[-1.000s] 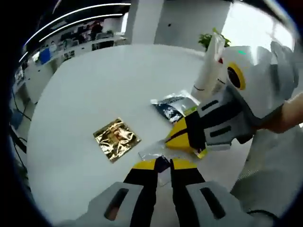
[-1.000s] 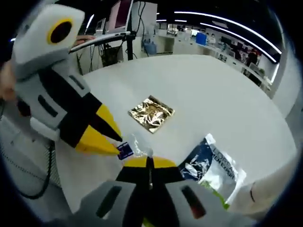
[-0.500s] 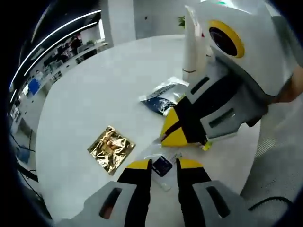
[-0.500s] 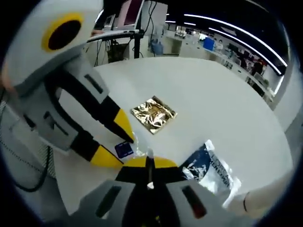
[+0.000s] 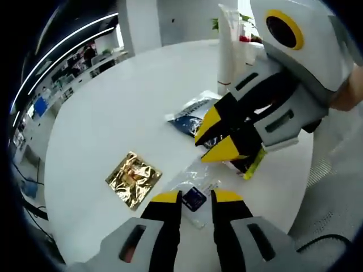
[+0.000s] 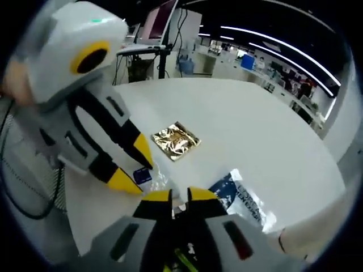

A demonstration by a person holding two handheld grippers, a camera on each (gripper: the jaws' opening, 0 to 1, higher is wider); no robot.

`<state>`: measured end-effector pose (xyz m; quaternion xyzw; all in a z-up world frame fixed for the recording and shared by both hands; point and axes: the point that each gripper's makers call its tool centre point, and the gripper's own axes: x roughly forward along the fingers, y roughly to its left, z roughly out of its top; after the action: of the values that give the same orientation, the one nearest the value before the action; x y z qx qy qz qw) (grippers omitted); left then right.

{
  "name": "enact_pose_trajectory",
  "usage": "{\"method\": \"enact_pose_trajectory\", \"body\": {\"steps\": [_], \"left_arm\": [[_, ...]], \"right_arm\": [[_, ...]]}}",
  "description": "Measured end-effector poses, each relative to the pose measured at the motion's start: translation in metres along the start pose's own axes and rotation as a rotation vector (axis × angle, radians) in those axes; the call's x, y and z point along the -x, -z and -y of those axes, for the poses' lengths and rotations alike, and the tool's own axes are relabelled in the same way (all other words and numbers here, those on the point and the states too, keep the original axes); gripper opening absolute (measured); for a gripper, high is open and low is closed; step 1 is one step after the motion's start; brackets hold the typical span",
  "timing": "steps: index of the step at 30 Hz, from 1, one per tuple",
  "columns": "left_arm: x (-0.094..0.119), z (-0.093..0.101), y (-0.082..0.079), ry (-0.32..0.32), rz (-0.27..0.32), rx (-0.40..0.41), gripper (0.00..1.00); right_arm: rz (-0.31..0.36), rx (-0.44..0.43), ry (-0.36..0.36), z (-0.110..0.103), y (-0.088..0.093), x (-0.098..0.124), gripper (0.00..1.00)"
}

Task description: Arrange the skincare products in the storage area until every visible bottle or jar stands upright without overlapping.

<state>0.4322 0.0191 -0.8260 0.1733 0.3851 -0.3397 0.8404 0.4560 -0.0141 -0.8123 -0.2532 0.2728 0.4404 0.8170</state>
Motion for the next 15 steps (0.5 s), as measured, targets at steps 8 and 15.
{"method": "enact_pose_trajectory", "body": {"steps": [8, 15], "left_arm": [[0.001, 0.000, -0.001, -0.015, -0.004, 0.013, 0.18], [0.007, 0.001, -0.007, -0.016, 0.005, 0.016, 0.20]], "right_arm": [[0.009, -0.016, 0.004, 0.001, 0.005, 0.014, 0.17], [0.017, -0.034, 0.001, 0.000, 0.008, 0.025, 0.23]]}}
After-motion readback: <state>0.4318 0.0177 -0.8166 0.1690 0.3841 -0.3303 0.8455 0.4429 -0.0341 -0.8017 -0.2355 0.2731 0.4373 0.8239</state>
